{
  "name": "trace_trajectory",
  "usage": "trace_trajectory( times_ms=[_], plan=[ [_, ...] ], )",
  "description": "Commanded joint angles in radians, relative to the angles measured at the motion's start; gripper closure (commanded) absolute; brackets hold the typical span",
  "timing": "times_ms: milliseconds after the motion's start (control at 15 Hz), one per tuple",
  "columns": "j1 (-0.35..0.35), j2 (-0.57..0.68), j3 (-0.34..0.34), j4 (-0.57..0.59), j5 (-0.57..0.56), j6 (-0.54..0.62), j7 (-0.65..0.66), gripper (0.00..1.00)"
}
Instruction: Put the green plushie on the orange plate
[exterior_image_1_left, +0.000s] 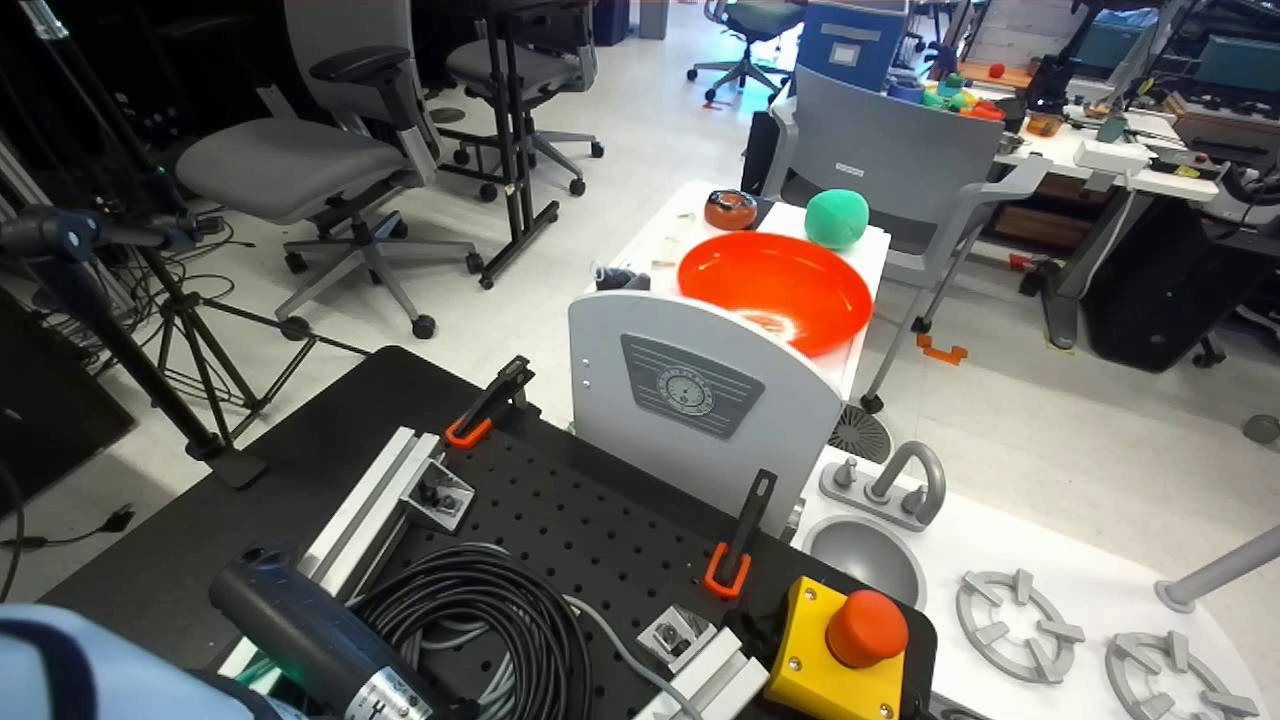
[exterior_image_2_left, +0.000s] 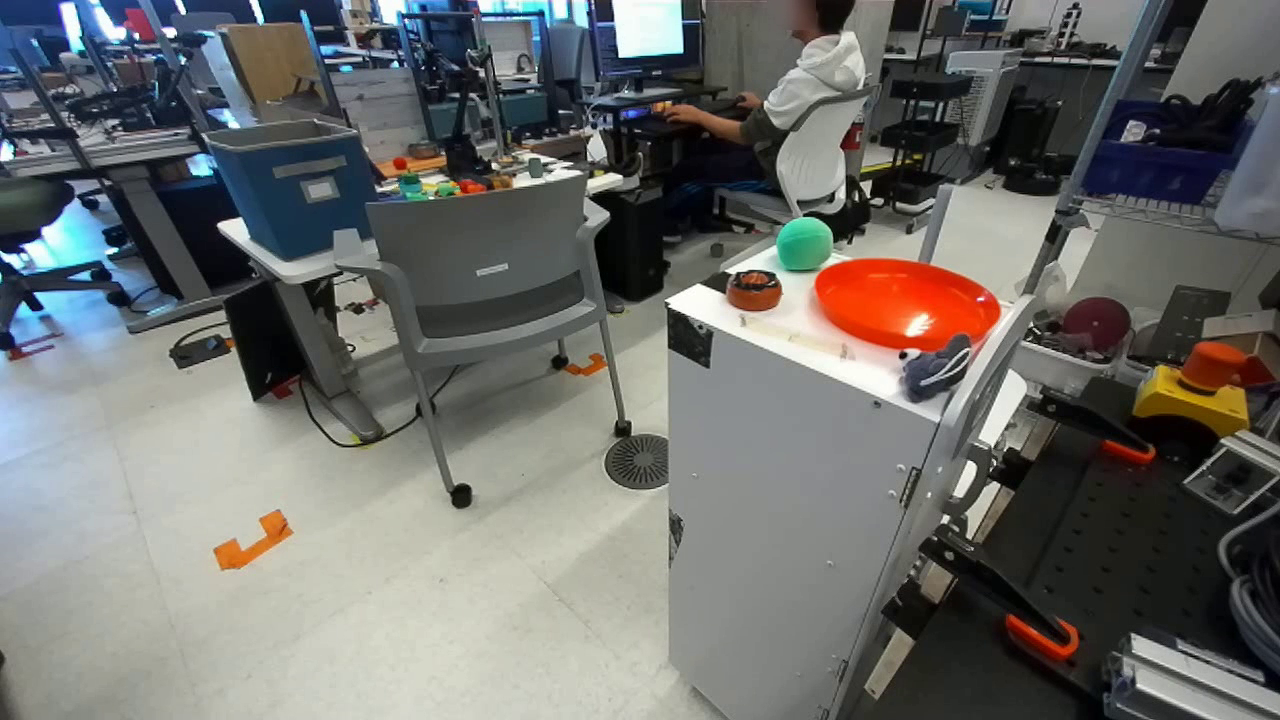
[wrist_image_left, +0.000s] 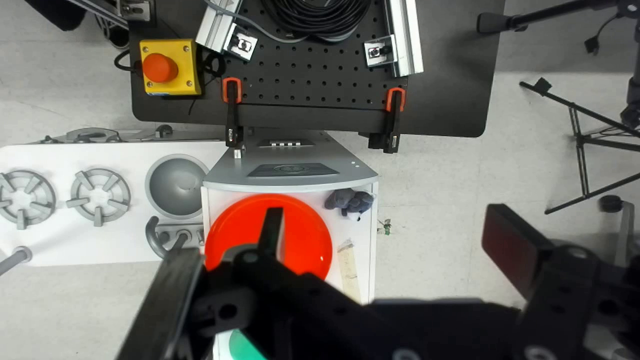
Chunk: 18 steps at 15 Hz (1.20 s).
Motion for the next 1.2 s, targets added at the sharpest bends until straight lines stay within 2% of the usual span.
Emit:
trace_trajectory(
  times_ms=[0, 600, 867, 1133],
  plan=[
    [-0.005, 0.001, 0.004, 0.002, 0.002, -0.002, -0.002, 0.00],
    [-0.001, 0.042, -0.025, 0.033, -0.015, 0.011, -0.085, 0.00],
    [-0.013, 0.075, -0.009, 0.043, -0.069, 0.064, -0.058, 0.00],
    [-0.016, 0.139, -0.009, 0.074, -0.053, 0.155, -0.024, 0.00]
  ],
)
